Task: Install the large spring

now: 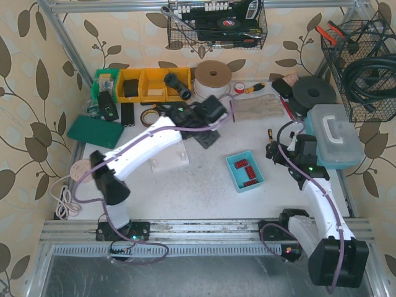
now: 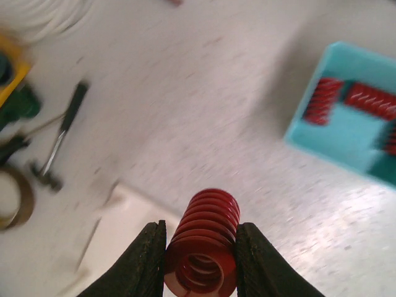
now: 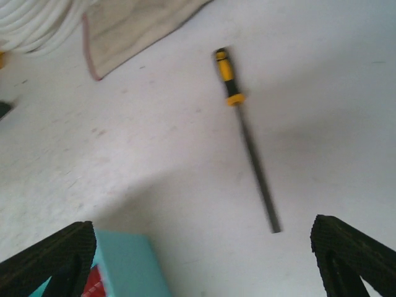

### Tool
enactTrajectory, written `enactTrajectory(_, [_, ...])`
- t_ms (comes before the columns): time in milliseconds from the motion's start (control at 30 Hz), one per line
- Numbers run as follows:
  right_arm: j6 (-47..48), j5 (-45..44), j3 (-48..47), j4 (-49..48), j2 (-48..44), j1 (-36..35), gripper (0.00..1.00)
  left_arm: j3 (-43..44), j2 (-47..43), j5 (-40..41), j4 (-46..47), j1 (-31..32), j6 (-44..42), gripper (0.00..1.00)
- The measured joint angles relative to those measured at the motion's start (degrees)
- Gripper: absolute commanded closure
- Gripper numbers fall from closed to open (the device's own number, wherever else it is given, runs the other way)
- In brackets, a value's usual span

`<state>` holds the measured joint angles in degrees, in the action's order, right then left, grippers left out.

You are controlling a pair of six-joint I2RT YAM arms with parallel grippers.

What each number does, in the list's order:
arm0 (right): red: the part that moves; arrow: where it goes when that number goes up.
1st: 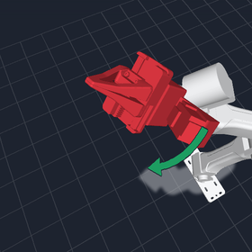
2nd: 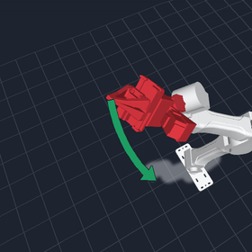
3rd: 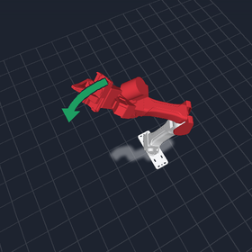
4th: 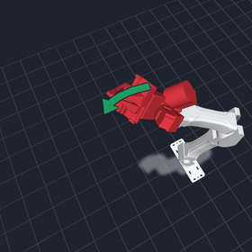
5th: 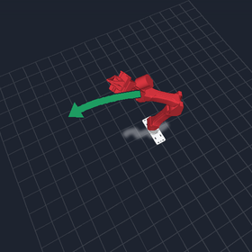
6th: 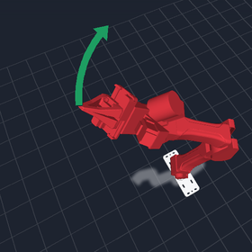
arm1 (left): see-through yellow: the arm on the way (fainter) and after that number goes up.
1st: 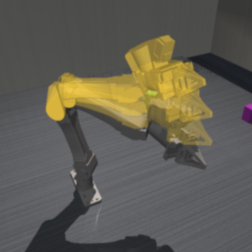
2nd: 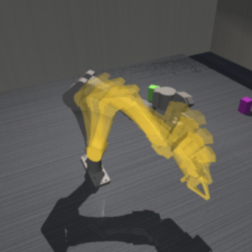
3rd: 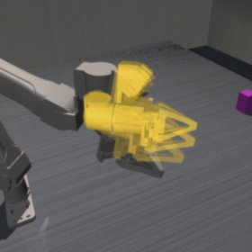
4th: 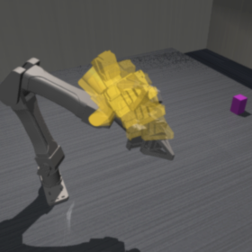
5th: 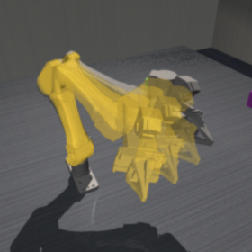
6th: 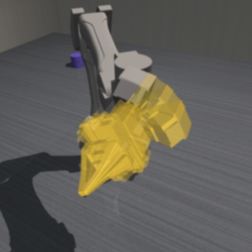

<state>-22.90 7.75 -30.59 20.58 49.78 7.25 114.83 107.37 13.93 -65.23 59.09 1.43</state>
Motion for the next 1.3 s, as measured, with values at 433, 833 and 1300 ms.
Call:
enactTrajectory(433, [3.91,-1.4,-12.94,0.79,2.89,-29.66,0.06,-27.89,-19.61,-1.03,2.86,-25.73,1.92,0.99])
enactTrajectory(833, [9.18,-11.28,-10.19,-3.21,1.07,-40.0,0.06,-32.7,-20.37,-3.78,4.31,-36.63,1.86,1.0])
enactTrajectory(1300, [9.51,-14.67,-8.94,-4.59,-0.13,-40.13,0.06,-32.92,-15.74,-4.2,7.74,-37.05,2.1,1.0])
